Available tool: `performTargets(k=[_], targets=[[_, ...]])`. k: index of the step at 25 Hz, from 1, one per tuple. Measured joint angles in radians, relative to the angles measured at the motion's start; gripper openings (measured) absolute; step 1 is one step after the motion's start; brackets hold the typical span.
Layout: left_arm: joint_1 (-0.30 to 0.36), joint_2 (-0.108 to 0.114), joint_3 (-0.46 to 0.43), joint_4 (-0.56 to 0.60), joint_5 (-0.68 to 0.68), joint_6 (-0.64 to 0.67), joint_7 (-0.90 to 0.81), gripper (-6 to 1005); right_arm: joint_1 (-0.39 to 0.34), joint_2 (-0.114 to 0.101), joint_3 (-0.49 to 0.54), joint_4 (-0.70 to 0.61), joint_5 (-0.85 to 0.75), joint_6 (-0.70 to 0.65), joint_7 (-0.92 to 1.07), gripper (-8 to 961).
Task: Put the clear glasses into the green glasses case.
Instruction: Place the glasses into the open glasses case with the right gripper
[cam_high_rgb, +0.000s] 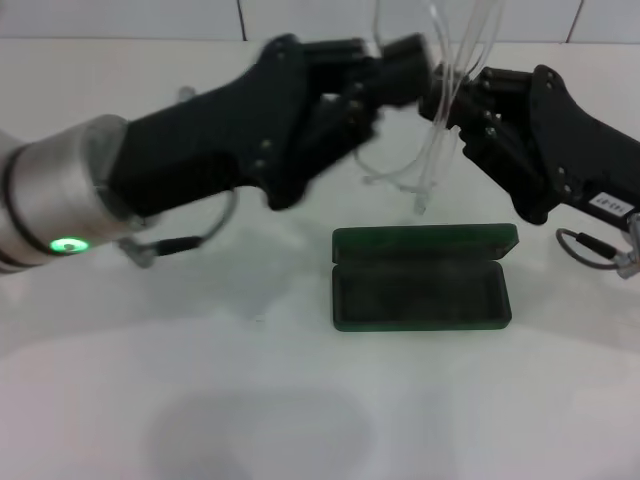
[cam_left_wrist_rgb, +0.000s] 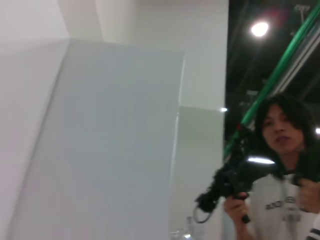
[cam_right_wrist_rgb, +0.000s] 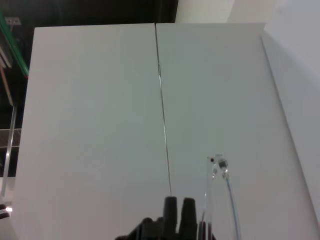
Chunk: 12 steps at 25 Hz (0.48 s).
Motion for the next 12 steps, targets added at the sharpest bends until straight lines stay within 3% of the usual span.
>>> performTargets(k=[4, 7, 10, 12], targets=[[0.05, 0.03, -0.093, 0.007, 0.037, 0.002, -0.009, 96, -0.016, -0.014, 0.011, -0.045, -0.001, 0.006, 0.014, 71], [0.085, 0.078, -0.169, 0.004, 0.071, 0.002, -0.032, 96, -0.049, -0.034, 0.01, -0.14, -0.019, 0.047, 0.046, 71], [0.113, 0.116, -0.24, 0.003, 0.14, 0.003, -0.058, 95, -0.09, -0.061, 0.01, -0.281, -0.088, 0.121, 0.103, 72], [0.126, 0.13, -0.291, 0.003, 0.205, 0.003, -0.074, 95, -0.133, -0.085, 0.016, -0.435, -0.183, 0.213, 0.188, 72]])
